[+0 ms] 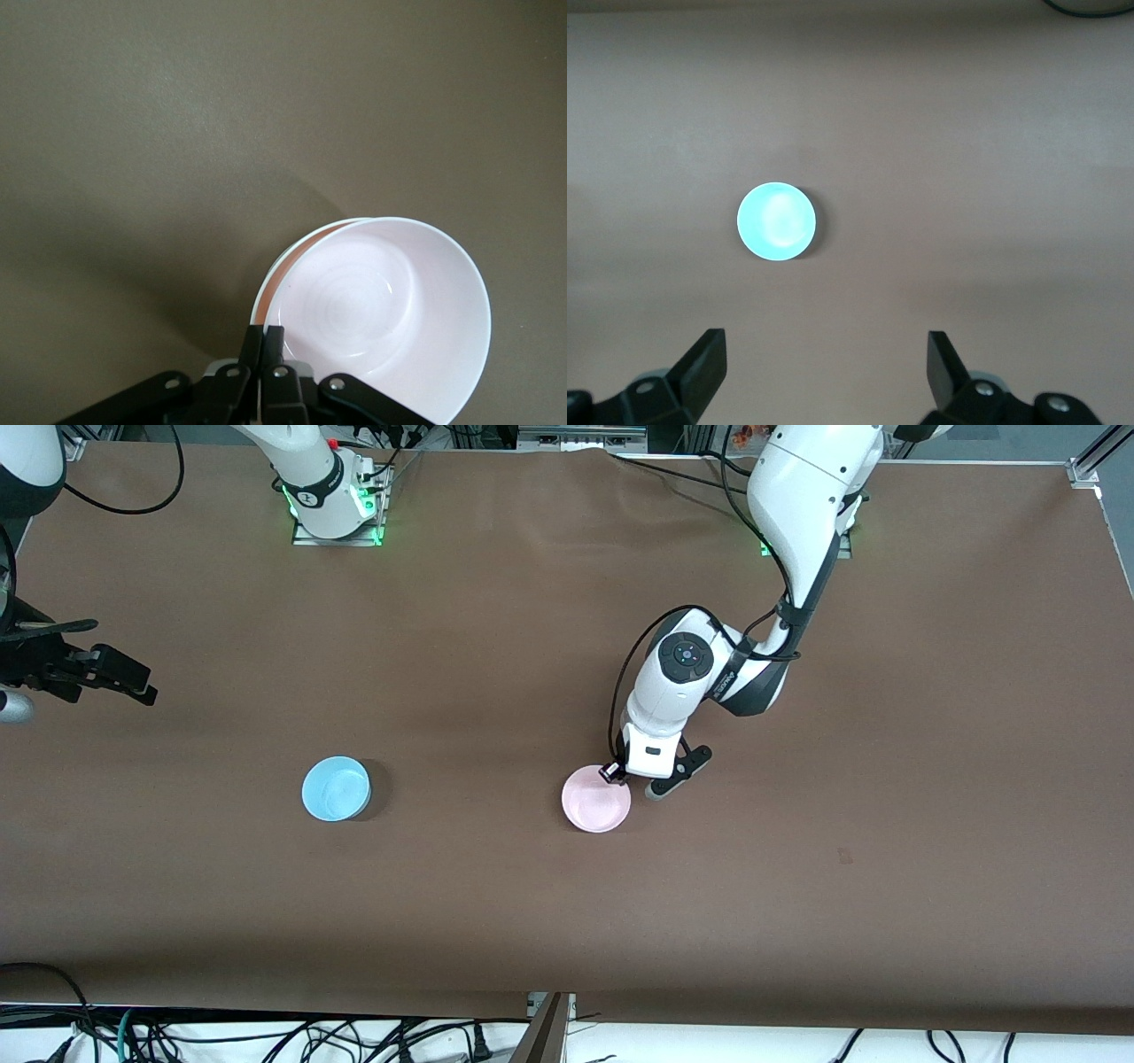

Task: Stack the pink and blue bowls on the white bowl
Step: 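Lower the pink bowl into the white bowl and open the left gripper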

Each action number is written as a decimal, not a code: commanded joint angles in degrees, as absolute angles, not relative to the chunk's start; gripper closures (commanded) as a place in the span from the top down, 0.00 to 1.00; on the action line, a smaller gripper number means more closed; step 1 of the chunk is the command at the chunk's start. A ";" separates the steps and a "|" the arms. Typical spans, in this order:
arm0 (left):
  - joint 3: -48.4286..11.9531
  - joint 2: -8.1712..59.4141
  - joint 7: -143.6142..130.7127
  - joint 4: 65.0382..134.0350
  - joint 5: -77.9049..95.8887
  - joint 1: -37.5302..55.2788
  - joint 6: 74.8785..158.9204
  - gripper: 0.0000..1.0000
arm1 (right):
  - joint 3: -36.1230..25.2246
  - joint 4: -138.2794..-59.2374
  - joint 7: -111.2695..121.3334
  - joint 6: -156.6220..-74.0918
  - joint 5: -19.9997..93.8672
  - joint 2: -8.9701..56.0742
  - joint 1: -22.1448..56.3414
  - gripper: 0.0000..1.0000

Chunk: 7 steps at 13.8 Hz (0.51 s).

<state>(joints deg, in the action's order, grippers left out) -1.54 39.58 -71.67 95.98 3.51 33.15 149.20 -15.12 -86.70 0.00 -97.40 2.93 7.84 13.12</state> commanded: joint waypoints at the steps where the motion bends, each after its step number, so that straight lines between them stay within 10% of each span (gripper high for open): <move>1: -1.41 40.34 -71.98 95.45 4.13 33.57 150.03 0.00 | -15.03 -86.22 0.44 -97.47 4.04 7.82 12.74 1.00; 4: -1.41 40.61 -71.98 95.36 4.22 33.57 150.03 0.00 | -15.03 -86.22 0.44 -97.47 4.13 7.82 12.74 1.00; 7: -1.41 40.52 -72.33 95.27 4.13 33.57 150.03 0.26 | -15.03 -86.22 0.44 -97.56 4.04 7.82 12.74 1.00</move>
<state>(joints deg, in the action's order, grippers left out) -1.59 40.20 -71.78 95.94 3.51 33.23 149.68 -15.12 -86.70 0.00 -97.50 2.96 7.84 13.12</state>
